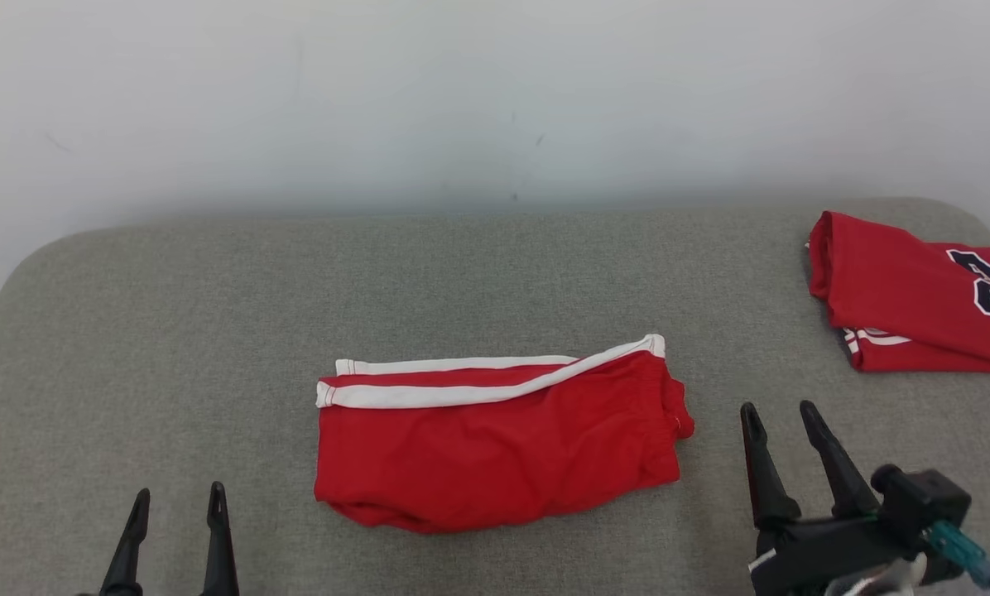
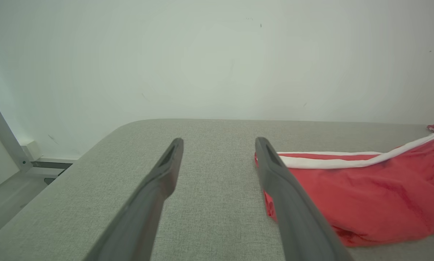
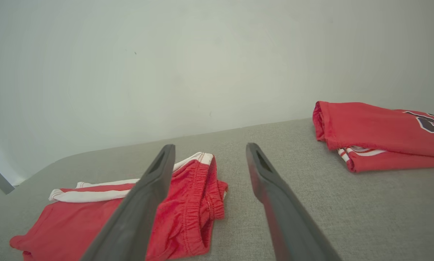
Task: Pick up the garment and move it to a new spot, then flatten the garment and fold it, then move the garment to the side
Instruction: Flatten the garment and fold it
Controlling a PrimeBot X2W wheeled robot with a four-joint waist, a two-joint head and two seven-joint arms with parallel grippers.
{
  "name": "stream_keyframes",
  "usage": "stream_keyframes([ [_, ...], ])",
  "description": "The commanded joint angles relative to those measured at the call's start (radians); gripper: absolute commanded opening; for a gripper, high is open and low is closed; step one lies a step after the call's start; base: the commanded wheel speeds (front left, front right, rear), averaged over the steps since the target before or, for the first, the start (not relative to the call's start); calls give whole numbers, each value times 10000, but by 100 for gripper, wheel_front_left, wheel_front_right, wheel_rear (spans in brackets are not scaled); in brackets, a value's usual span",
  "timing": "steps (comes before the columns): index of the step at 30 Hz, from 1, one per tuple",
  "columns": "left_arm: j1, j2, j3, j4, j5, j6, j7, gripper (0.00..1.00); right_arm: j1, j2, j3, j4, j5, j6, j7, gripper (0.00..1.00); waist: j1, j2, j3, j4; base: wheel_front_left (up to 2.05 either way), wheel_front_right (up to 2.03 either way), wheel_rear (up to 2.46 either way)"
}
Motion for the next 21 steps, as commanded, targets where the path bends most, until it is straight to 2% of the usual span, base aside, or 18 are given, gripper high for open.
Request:
stream_keyframes([
  [1, -163, -55, 62, 62, 141, -84, -25, 100, -355, -54, 56, 177, -27, -30, 161, 100, 0, 0, 38, 66, 0, 0, 0],
  [6, -423, -273, 29, 250, 252, -295, -25, 100, -1676, -181, 390, 1344, -321, -30, 1081, 100, 0, 0, 159, 376, 0, 0, 0],
  [15, -1010, -701, -202, 497, 464, -530, -26, 100, -3415, -312, 334, 3729, -648, -30, 1613, 100, 0, 0, 627, 1184, 0, 0, 0],
  [21, -1318, -851, -206, 669, 539, -657, -26, 100, -4082, -244, 112, 5483, -771, -30, 1788, 100, 0, 0, 927, 1459, 0, 0, 0],
])
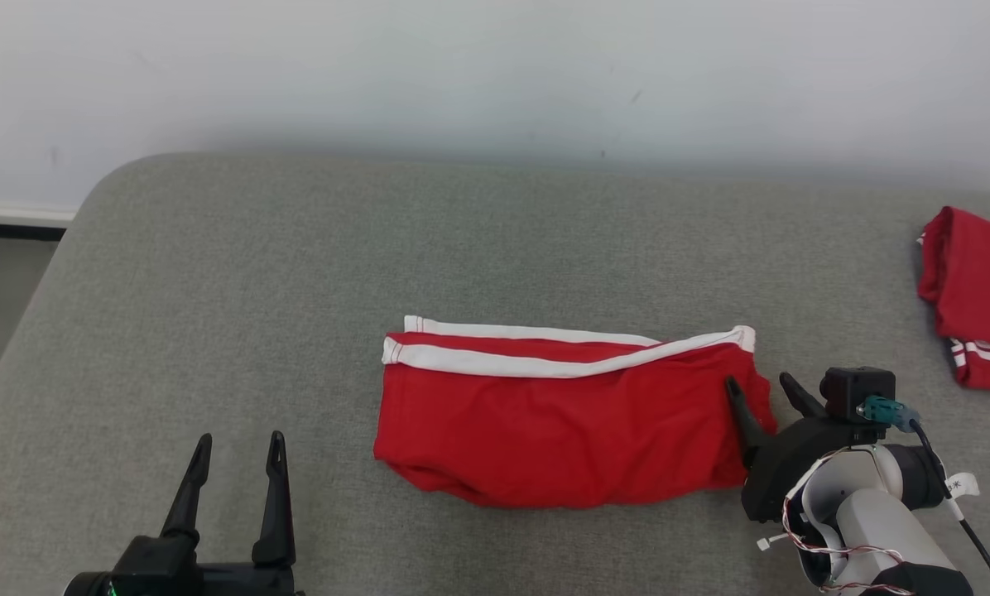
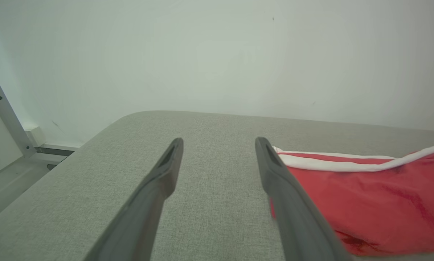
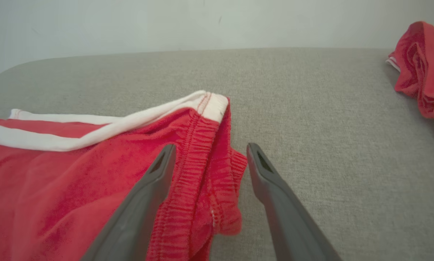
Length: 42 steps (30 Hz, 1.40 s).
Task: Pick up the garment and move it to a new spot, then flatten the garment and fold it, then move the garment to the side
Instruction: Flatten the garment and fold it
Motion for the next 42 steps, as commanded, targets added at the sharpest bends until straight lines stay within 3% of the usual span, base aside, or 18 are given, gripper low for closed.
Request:
stream_keyframes([
  [1, -164, -44, 19, 35, 77, -28, -26, 100, -189, 17, -83, 413, -78, -30, 51, 100, -1, -1, 221, 213, 0, 0, 0],
  [13, -381, -177, 210, 276, 241, -198, -26, 100, -601, 295, -453, 2890, -184, -30, 22, 100, -1, -1, 310, 293, 0, 0, 0],
  [17, -457, -194, 214, 303, 261, -250, -26, 100, -754, 414, -326, 3055, -87, -30, -204, 100, -1, -1, 353, 301, 0, 0, 0],
  [18, -485, -205, 215, 315, 265, -238, -26, 100, -826, 463, -295, 3117, 29, -30, -212, 87, -1, -1, 388, 306, 0, 0, 0],
  [20, -536, -221, 219, 359, 281, -256, -26, 100, -948, 546, -288, 3283, 322, -30, -168, 0, -1, -1, 429, 317, 0, 0, 0],
  [31, -378, -242, 464, 459, 320, -339, -26, 100, -1480, -716, 635, 3610, 814, -31, -542, 0, -1, -1, 184, 24, 0, 0, 0],
  [38, -190, -266, 509, 452, 293, -407, -26, 100, -1228, -2187, 1739, 2909, 1563, -31, -133, 0, -1, -1, -37, -386, 0, 0, 0],
  [42, -130, -278, 549, 437, 255, -410, -26, 100, -1218, -2608, 2236, 2246, 2258, -31, 325, 0, -1, -1, -99, -578, 0, 0, 0],
])
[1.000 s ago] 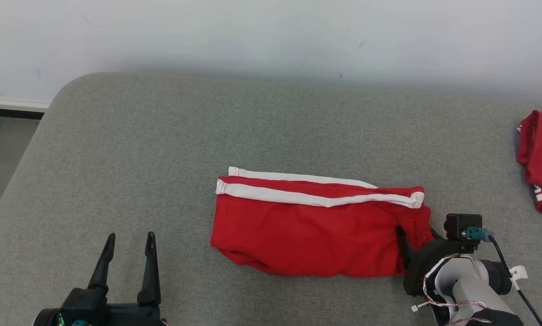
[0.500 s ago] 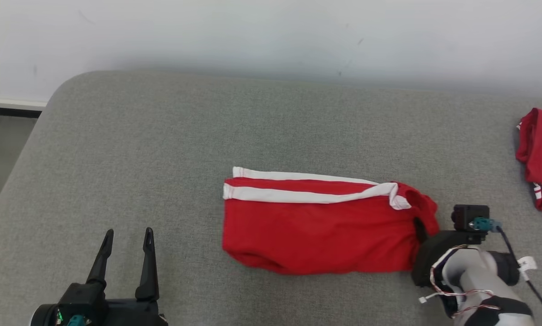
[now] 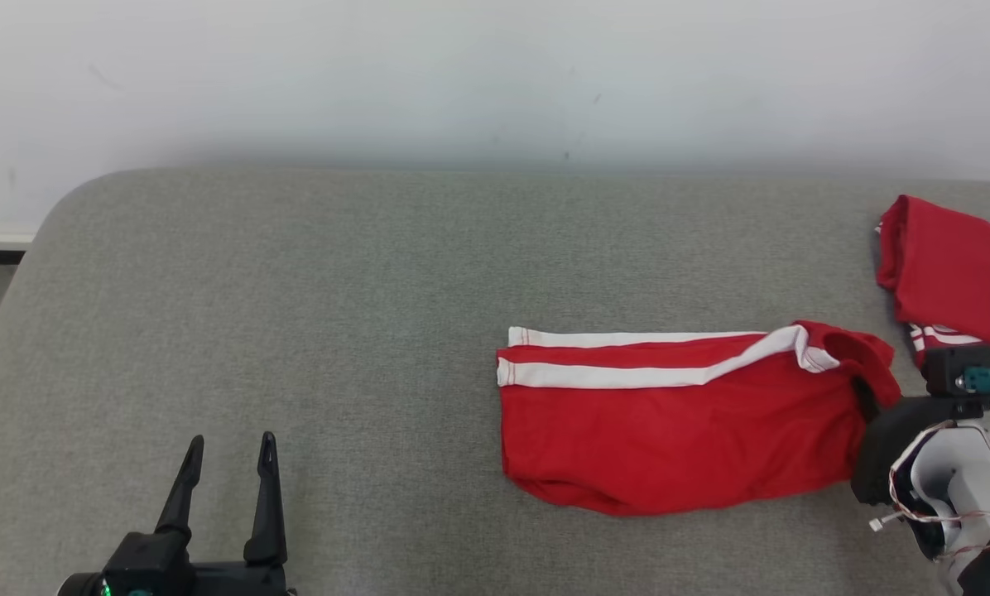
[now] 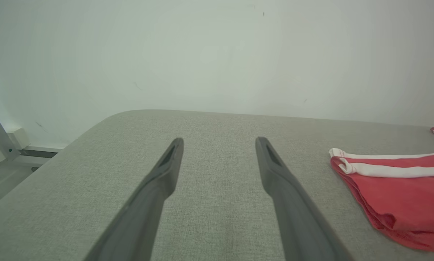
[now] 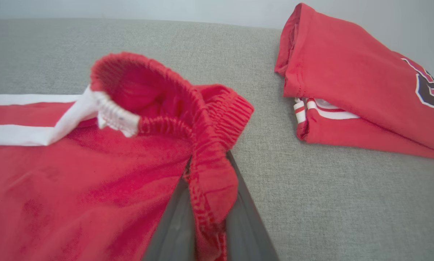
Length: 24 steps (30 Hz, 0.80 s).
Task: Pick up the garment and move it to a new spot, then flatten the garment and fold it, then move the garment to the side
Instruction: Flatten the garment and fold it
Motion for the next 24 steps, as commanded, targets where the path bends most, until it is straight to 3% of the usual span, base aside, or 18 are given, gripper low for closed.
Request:
stream_keyframes([
  [1, 141, -25, 30, -18, -63, -34, -26, 100, 56, -45, 89, -221, 297, -33, 146, 0, 0, -1, -76, -125, 0, 0, 0],
  [14, 384, -42, -232, -4, -208, 130, -26, 100, 240, 322, 603, -3532, 4059, -32, 3499, 0, 0, -1, -383, -215, 0, 0, 0],
  [24, 107, -44, -679, 146, -472, 244, -26, 100, 144, 1532, -104, -3620, 4685, -32, 5044, 0, 0, -1, -279, 264, 0, 0, 0],
])
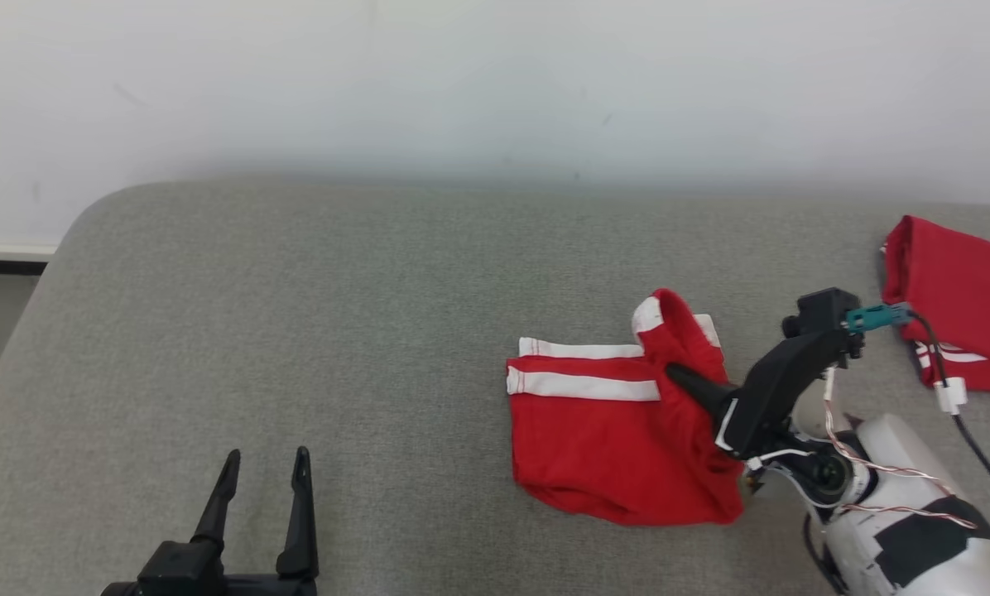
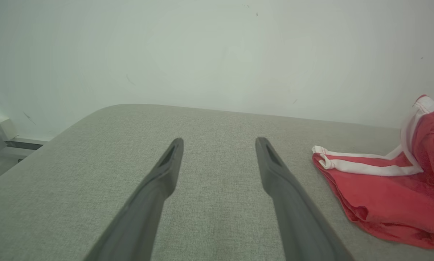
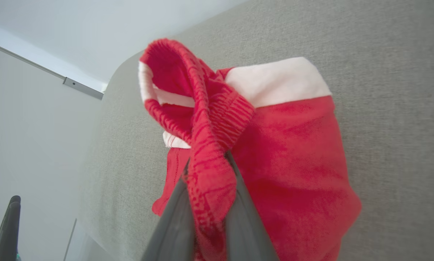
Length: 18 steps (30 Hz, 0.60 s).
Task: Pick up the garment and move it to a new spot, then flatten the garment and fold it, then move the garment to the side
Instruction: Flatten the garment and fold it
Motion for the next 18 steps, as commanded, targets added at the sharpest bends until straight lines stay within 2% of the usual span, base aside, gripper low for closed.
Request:
stream_keyframes([
  [1, -121, -19, -98, 26, -71, 68, -26, 100, -97, 228, -119, 100, -44, -28, 129, 0, 0, 0, 99, 189, 0, 0, 0],
  [7, -303, -15, -456, 93, -263, 156, -26, 100, -413, 1118, -563, 803, -391, -28, 534, 0, 0, 0, 272, 632, 0, 0, 0],
  [18, -527, -18, -856, 306, -432, 271, -26, 100, -819, 1829, -1099, 1942, -1334, -28, 461, 0, 0, 0, 460, 1170, 0, 0, 0],
])
